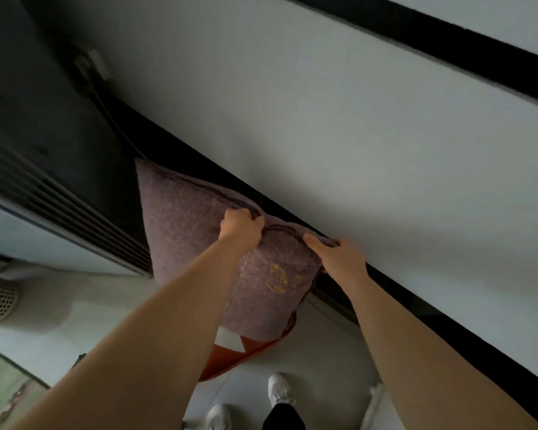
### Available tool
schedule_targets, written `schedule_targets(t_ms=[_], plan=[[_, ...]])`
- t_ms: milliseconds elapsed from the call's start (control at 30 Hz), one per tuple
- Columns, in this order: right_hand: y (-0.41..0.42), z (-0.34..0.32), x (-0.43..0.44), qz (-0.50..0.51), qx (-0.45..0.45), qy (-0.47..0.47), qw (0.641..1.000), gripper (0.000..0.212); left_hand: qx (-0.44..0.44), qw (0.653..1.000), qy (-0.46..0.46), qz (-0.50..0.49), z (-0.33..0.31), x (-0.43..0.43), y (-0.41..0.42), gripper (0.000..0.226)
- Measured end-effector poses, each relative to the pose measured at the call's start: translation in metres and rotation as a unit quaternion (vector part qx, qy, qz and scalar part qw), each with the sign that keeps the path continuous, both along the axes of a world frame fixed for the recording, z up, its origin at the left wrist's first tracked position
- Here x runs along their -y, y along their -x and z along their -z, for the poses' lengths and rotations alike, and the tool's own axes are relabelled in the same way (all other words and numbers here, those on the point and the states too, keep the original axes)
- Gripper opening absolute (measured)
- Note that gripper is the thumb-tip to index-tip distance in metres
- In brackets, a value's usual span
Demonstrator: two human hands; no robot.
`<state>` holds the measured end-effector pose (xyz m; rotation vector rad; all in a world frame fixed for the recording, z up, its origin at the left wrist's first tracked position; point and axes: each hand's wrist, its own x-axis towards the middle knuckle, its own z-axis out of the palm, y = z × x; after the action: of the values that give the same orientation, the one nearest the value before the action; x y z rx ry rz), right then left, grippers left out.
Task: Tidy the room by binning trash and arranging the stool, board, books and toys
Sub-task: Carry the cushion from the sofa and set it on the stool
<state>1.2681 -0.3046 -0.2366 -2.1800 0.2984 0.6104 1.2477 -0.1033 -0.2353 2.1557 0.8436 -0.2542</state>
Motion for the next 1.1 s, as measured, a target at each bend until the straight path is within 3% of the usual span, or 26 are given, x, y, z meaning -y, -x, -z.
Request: schedule_targets(t_ms=[200, 333, 467, 600, 700, 867, 1100], plan=[[-0.04, 0.05, 0.002, -0.006, 0.028, 0.048, 0.998, 0.062, 0.004, 1.0, 0.009, -0.005, 0.061, 0.02, -0.033, 0.034], [-0.057, 0.079, 0.006, -0.011, 0.055, 0.112, 0.992, 0.061, 0.022, 0.999, 0.021, 0.02, 0.087, 0.029, -0.05, 0.029], [-0.06, 0.084, -0.002, -0.073, 0.084, 0.262, 0.959, 0.054, 0.034, 0.995, 0.014, 0.089, 0.103, 0.034, -0.035, 0.012], [-0.041, 0.078, -0.011, -0.129, 0.146, 0.339, 0.92, 0.034, 0.036, 0.992, 0.059, 0.107, 0.089, 0.036, -0.002, 0.026], [-0.014, 0.065, -0.021, -0.205, 0.242, 0.284, 0.905, 0.034, 0.046, 0.993, 0.085, 0.064, 0.061, 0.028, 0.03, 0.025], [0.029, 0.022, -0.06, -0.309, 0.279, 0.162, 0.894, 0.036, 0.067, 0.998, 0.013, 0.001, -0.003, 0.01, 0.087, 0.025], [0.106, -0.08, -0.116, -0.443, 0.385, -0.029, 0.809, 0.039, 0.125, 0.98, -0.115, -0.099, -0.103, -0.009, 0.207, 0.023]])
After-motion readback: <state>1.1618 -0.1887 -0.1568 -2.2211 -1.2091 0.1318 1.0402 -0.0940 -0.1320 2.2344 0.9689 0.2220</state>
